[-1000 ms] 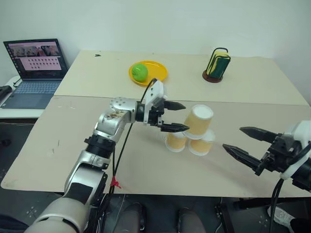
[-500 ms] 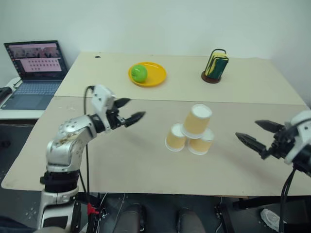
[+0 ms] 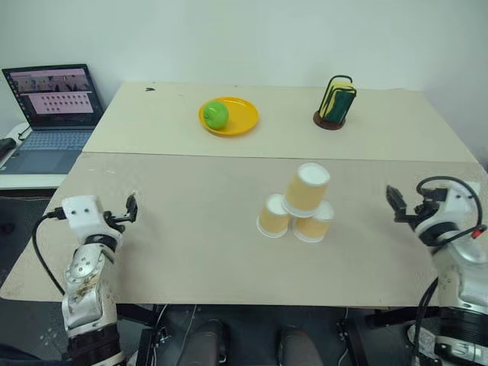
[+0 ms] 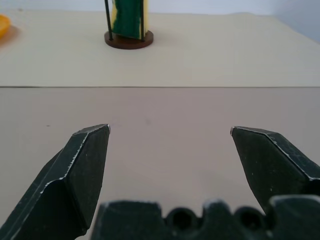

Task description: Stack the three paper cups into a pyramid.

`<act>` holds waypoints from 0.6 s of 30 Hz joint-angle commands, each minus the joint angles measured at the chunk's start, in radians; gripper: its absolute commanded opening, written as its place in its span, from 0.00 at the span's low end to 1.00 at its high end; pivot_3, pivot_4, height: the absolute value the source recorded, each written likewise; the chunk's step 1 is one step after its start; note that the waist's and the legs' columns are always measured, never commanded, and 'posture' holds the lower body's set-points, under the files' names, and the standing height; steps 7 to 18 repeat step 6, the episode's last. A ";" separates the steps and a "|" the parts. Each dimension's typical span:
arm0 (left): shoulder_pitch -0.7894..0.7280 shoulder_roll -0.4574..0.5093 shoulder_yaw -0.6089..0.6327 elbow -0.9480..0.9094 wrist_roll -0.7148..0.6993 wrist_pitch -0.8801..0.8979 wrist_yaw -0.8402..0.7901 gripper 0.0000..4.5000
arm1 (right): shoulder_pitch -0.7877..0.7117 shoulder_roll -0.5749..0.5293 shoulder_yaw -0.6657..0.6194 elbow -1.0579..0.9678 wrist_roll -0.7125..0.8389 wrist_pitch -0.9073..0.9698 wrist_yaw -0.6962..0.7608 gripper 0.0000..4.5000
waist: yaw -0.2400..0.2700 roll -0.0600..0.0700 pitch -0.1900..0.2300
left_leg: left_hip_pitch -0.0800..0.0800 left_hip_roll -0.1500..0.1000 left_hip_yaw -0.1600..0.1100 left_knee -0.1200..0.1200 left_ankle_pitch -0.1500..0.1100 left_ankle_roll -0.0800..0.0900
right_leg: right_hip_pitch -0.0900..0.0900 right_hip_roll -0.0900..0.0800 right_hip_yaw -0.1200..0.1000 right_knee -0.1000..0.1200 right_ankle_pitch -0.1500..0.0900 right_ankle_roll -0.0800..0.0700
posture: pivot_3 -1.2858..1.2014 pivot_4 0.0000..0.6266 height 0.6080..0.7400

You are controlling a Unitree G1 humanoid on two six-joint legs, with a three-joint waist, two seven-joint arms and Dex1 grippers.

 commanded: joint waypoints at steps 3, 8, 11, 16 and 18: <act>-0.029 -0.008 -0.007 -0.009 -0.027 -0.106 0.012 0.99 | 0.015 -0.004 -0.050 0.042 0.019 -0.096 0.023 1.00 | -0.002 0.000 0.000 | 0.000 0.000 0.000 0.000 0.000 0.000 | 0.000 0.000 0.000 0.000 0.000 0.000 | 0.52 0.24 0.90; -0.038 0.005 -0.017 -0.006 -0.024 -0.112 0.014 0.99 | 0.020 -0.006 -0.049 0.053 0.009 -0.106 0.014 1.00 | -0.005 0.000 0.000 | 0.000 0.000 0.000 0.000 0.000 0.000 | 0.000 0.000 0.000 0.001 0.000 0.000 | 0.52 0.24 0.90; -0.038 0.005 -0.017 -0.006 -0.024 -0.112 0.014 0.99 | 0.020 -0.006 -0.049 0.053 0.009 -0.106 0.014 1.00 | -0.005 0.000 0.000 | 0.000 0.000 0.000 0.000 0.000 0.000 | 0.000 0.000 0.000 0.001 0.000 0.000 | 0.52 0.24 0.90; -0.038 0.005 -0.017 -0.006 -0.024 -0.112 0.014 0.99 | 0.020 -0.006 -0.049 0.053 0.009 -0.106 0.014 1.00 | -0.005 0.000 0.000 | 0.000 0.000 0.000 0.000 0.000 0.000 | 0.000 0.000 0.000 0.001 0.000 0.000 | 0.52 0.24 0.90; -0.038 0.005 -0.017 -0.006 -0.024 -0.112 0.014 0.99 | 0.020 -0.006 -0.049 0.053 0.009 -0.106 0.014 1.00 | -0.005 0.000 0.000 | 0.000 0.000 0.000 0.000 0.000 0.000 | 0.000 0.000 0.000 0.001 0.000 0.000 | 0.52 0.24 0.90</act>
